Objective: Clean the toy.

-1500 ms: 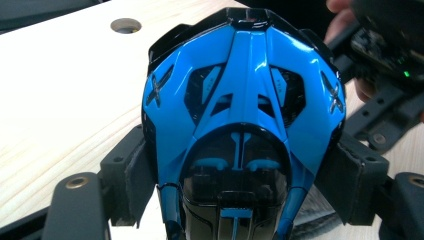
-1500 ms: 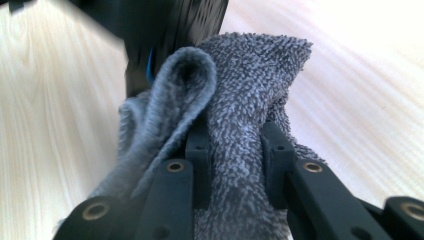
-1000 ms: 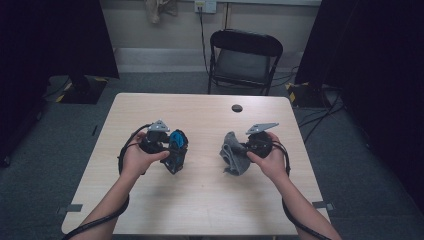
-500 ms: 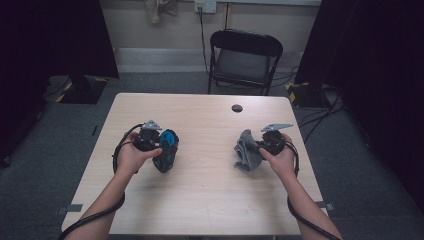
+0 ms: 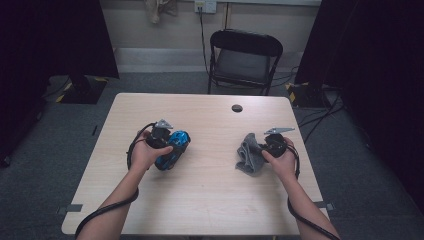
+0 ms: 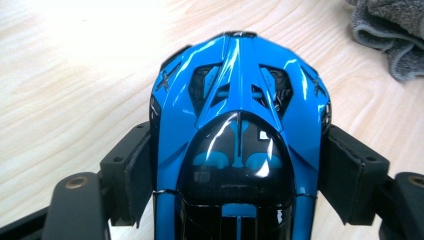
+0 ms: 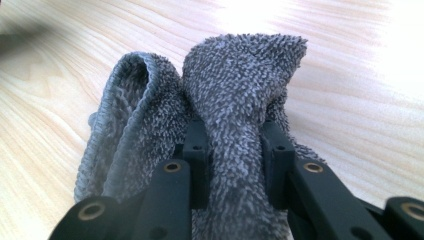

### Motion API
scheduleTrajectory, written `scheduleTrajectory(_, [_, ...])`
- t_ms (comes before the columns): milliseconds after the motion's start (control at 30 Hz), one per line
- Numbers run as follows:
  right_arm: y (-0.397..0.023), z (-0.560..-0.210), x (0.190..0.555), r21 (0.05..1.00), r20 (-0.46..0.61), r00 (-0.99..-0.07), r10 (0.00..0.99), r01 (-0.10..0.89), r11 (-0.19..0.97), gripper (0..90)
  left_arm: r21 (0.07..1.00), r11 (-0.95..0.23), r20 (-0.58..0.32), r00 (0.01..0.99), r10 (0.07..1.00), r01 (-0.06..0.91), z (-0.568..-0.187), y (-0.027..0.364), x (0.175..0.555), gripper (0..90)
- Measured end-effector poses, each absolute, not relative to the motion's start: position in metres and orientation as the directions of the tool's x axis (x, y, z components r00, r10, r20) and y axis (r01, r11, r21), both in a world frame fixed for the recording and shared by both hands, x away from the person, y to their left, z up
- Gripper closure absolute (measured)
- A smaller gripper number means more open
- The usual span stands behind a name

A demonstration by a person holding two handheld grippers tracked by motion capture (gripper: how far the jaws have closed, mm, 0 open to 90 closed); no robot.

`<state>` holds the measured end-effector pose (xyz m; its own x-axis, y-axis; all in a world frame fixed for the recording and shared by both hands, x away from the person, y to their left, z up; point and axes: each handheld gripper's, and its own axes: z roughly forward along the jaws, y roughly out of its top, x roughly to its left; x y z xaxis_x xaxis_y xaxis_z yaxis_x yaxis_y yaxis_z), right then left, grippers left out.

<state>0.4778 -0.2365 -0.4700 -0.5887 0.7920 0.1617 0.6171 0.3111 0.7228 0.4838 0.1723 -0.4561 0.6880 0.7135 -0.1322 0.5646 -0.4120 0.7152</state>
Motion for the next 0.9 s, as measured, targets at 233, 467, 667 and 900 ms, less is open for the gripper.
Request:
scheduleTrajectory(233, [-0.238, -0.477, 0.481, 0.719, 0.159, -0.583, 0.797, 0.621, 0.312, 70.2, 0.700, -0.423, -0.134, 0.688, 0.713, 0.575, -0.469, 0.163, 0.491, 24.7])
scheduleTrajectory(467, [-0.238, -0.477, 0.484, 0.718, 0.161, -0.580, 0.798, 0.624, 0.309, 69.2, 0.691, -0.431, -0.124, 0.682, 0.720, 0.581, -0.478, 0.159, 0.495, 24.6])
scheduleTrajectory(667, [-0.238, -0.478, 0.486, 0.715, 0.167, -0.576, 0.800, 0.630, 0.305, 66.3, 0.685, -0.440, -0.116, 0.684, 0.721, 0.580, -0.483, 0.156, 0.496, 24.6])
scheduleTrajectory(900, [-0.237, -0.479, 0.486, 0.717, 0.168, -0.575, 0.800, 0.628, 0.301, 63.5, 0.683, -0.451, -0.104, 0.688, 0.718, 0.574, -0.488, 0.154, 0.496, 24.6])
